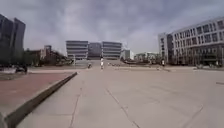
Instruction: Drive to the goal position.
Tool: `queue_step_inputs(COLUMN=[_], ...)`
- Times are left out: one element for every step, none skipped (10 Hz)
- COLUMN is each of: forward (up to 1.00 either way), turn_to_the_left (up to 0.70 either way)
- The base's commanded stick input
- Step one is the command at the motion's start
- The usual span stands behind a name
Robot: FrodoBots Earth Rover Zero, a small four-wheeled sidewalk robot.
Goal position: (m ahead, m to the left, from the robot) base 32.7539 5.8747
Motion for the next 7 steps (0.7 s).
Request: queue_step_inputs(forward=[1.00,1.00,1.00,1.00,1.00,1.00,1.00], turn_to_the_left=[0.00,0.00,0.00,0.00,0.00,0.00,0.00])
